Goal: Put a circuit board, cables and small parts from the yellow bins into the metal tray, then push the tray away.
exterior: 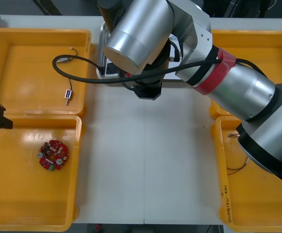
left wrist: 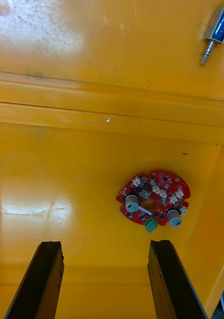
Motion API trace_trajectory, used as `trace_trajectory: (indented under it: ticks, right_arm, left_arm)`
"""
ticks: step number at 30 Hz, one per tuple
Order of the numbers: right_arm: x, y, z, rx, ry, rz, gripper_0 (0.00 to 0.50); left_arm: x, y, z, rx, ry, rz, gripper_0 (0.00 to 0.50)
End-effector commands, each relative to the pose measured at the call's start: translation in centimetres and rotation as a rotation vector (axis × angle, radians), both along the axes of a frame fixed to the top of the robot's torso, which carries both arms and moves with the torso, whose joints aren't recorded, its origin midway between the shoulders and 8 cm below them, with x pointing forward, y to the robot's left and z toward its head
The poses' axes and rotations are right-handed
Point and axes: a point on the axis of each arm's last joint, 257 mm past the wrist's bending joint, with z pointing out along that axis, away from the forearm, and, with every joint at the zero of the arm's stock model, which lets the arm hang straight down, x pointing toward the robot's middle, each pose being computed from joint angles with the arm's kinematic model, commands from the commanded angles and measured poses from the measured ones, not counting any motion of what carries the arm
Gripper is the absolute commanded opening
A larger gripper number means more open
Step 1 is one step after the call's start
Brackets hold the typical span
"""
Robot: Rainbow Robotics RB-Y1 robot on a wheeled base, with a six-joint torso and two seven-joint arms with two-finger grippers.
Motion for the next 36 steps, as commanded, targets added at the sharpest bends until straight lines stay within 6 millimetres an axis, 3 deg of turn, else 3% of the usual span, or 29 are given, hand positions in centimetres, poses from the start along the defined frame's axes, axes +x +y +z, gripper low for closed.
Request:
trace_trajectory:
  ticks: [1, 9, 15, 18, 20, 27, 36]
  right_arm:
    - [-1.8, -2.0, 1.1, 0.047, -0.038, -0.013, 0.500]
    - [-3.2, -2.8, 3.6, 0.245, -0.098, -0.038, 0.500]
    - [-4.1, -3.9, 4.4, 0.449, -0.103, -0.197, 0.500]
    - [-4.2, -5.5, 3.9, 0.544, -0.087, -0.319, 0.500]
    - [-4.3, -7.0, 3.2, 0.612, -0.066, -0.431, 0.500]
    - [-4.4, -11.0, 3.4, 0.778, -0.066, -0.661, 0.500]
    - [-6.4, -21.0, 1.7, 0.800, -0.112, -0.856, 0.500]
  left_arm:
    - [-0.4, 1.5, 1.5, 0.084, -0.025, -0.071, 0.500]
    - [-0.4, 1.5, 1.5, 0.084, -0.025, -0.071, 0.500]
    - [-0.4, 1.5, 1.5, 0.084, -0.025, -0.071, 0.500]
    - [-0.4, 1.5, 1.5, 0.084, -0.025, -0.071, 0.500]
    - [-0.4, 1.5, 1.5, 0.084, -0.025, -0.071, 0.500]
    - [-0.4, 1.5, 1.5, 0.084, -0.025, -0.071, 0.500]
    - [-0.4, 1.5, 1.5, 0.084, -0.025, -0.071, 0.500]
